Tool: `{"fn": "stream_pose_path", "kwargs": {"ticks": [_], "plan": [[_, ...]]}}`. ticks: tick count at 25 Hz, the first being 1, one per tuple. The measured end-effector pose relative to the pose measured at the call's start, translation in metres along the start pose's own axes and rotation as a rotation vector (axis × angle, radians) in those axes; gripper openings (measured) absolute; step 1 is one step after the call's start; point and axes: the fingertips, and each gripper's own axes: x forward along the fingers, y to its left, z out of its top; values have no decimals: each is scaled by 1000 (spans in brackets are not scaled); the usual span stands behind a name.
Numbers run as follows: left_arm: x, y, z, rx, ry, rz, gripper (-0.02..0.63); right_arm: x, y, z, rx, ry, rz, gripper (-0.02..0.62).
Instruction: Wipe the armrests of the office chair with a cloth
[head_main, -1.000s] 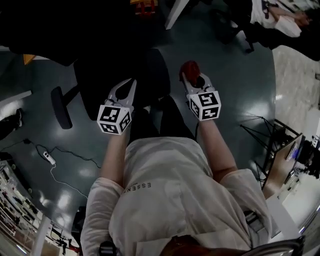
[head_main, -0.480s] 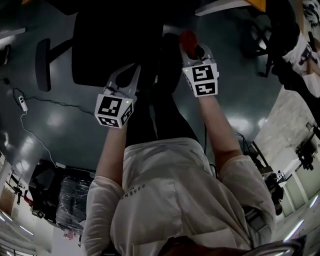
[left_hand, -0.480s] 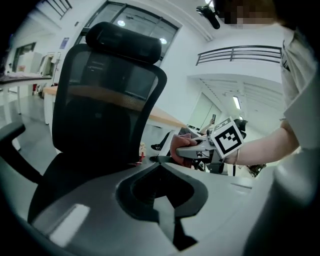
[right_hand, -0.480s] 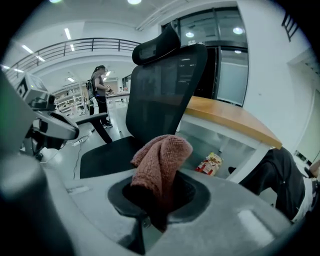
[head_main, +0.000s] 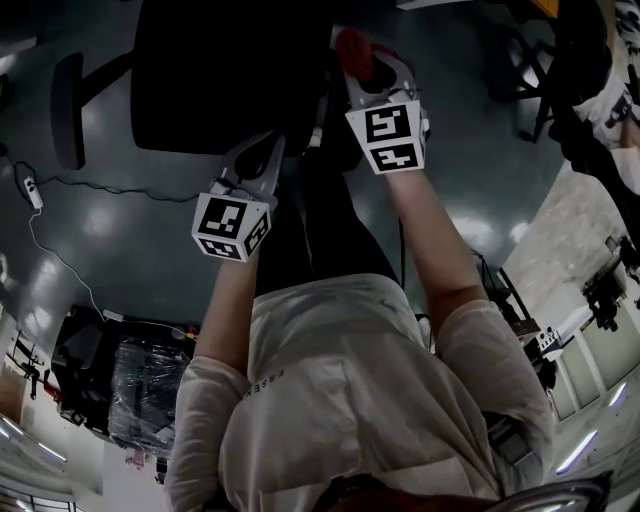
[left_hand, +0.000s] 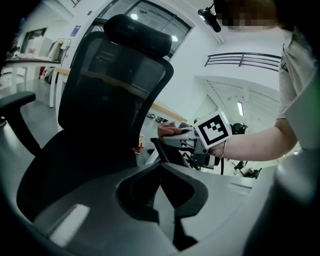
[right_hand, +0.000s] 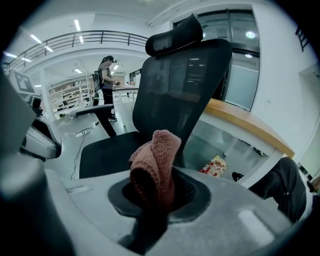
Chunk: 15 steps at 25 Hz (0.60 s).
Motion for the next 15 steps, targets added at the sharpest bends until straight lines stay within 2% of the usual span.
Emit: {"fn": "stream_pose_path", "kwargs": {"ticks": [7, 12, 15], "plan": [[-2, -13, 2, 33, -1, -71, 17, -15, 23, -7, 89, 5, 51, 55], [-12, -21, -11, 51, 16, -114, 17, -38, 58, -24, 80, 15, 68, 55], [-17, -27, -17, 89, 25, -127, 17, -53, 76, -37, 88, 7, 68, 55]]}}
